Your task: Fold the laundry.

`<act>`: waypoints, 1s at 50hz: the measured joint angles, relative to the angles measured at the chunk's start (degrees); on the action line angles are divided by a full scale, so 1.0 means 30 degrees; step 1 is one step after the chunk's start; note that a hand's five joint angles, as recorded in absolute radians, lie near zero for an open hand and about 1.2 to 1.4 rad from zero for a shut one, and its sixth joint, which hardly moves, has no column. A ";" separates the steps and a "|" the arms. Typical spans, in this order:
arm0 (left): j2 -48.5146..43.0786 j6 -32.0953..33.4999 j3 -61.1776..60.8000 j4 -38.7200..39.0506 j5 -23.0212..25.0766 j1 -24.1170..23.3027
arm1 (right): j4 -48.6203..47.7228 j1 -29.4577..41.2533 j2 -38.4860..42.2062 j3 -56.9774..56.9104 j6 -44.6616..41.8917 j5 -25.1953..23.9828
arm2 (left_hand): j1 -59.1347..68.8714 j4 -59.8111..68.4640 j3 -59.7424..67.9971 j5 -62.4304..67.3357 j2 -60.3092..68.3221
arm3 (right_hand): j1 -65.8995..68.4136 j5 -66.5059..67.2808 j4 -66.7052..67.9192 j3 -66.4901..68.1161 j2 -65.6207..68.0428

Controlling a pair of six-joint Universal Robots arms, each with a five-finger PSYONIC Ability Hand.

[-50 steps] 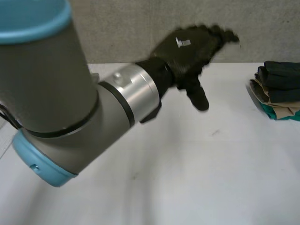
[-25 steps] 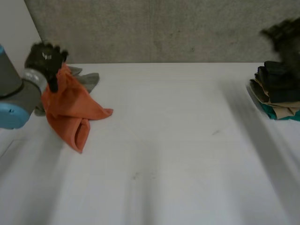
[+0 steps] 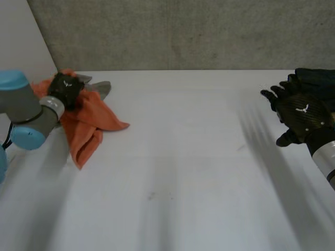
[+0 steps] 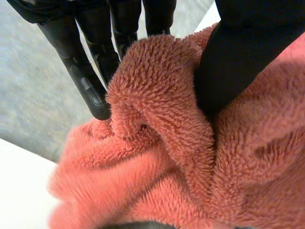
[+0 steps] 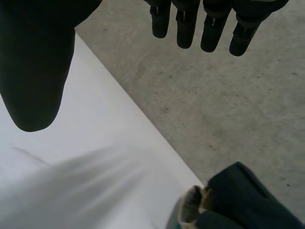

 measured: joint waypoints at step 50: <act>0.9133 -0.6948 -0.8224 -0.1642 -0.2220 -0.8861 | 1.3708 0.1336 -0.1490 -0.3869 0.3034 0.1935 | -1.6071 -1.8044 -1.6753 -1.6167 -1.7409 | 0.0000 0.0000 -0.0002 0.0000 0.0000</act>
